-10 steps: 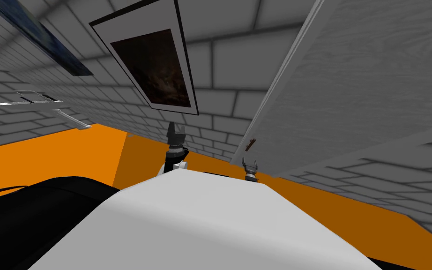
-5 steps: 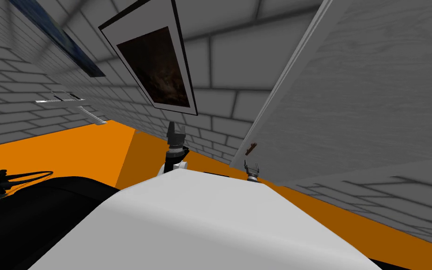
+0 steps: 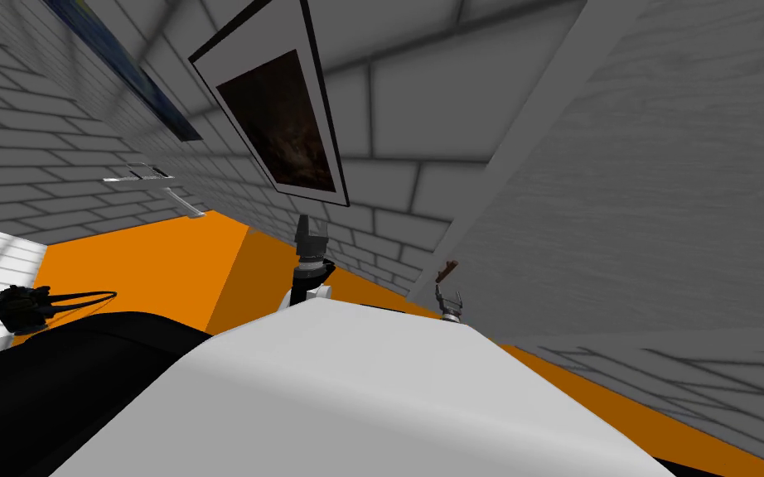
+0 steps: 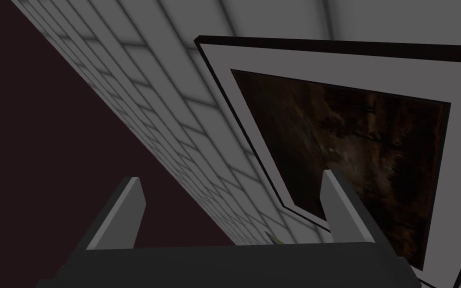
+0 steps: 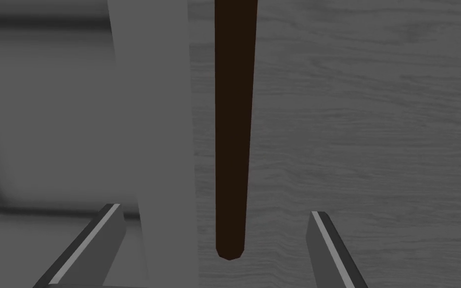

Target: Pull the door open

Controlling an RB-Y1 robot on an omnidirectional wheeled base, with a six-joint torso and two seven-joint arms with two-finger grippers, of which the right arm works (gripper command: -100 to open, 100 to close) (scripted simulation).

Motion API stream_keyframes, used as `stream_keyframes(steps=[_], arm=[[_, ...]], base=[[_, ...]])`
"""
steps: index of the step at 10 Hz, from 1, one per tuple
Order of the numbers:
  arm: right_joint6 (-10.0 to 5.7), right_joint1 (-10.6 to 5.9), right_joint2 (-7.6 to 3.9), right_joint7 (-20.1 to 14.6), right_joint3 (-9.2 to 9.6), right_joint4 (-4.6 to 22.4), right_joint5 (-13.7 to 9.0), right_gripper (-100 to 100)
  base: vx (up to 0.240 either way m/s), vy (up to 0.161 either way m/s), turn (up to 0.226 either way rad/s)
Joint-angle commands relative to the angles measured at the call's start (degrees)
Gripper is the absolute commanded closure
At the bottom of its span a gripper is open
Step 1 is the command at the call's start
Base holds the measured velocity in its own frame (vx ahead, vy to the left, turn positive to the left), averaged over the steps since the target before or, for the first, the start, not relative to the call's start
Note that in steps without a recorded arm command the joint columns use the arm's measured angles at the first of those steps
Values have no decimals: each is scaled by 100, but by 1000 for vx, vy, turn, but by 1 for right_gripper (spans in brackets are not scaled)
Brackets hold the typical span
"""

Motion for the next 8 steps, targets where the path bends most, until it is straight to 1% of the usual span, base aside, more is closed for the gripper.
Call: stream_keyframes(steps=[1,5,6,7,8], arm=[[-8,-22,-62,-107,-82,93,-41,-100],[-79,-83,-194,-388,-266,398,-124,-100],[-74,-100,-171,-355,-238,384,-112,-100],[-74,-100,-171,-355,-238,384,-112,100],[-74,-100,-171,-355,-238,384,-112,100]], base=[[199,-17,111],[178,-35,121],[59,-10,-14],[-27,14,10],[-28,-1,-14]])
